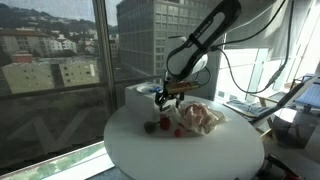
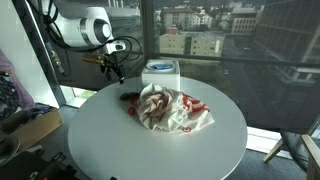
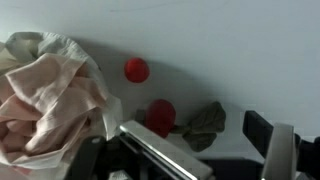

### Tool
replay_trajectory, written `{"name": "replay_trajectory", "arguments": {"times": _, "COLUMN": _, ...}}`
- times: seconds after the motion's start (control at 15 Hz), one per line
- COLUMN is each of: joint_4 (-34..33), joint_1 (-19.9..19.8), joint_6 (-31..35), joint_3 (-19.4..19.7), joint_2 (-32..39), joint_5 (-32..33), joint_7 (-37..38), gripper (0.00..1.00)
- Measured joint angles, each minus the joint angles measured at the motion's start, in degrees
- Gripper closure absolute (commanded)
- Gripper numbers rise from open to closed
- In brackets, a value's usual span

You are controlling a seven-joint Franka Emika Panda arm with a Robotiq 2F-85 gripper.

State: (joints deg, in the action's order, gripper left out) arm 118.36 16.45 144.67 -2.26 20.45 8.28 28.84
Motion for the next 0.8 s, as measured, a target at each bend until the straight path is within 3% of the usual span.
{"name": "replay_trajectory", "arguments": {"times": 0.33, "joint_4": -4.6, "joint_1": 0.4, "joint_6": 4.5, "joint_3": 1.2, "joint_2": 9.5, "joint_5": 2.1, "joint_7": -0.8, "gripper": 0.00}}
{"name": "replay_trajectory", "arguments": {"times": 0.8, "joint_4": -17.8, "joint_1": 0.5, "joint_6": 5.2, "joint_3": 4.4, "joint_2": 23.4, "joint_5": 2.0, "joint_7": -2.7, "gripper": 0.00}}
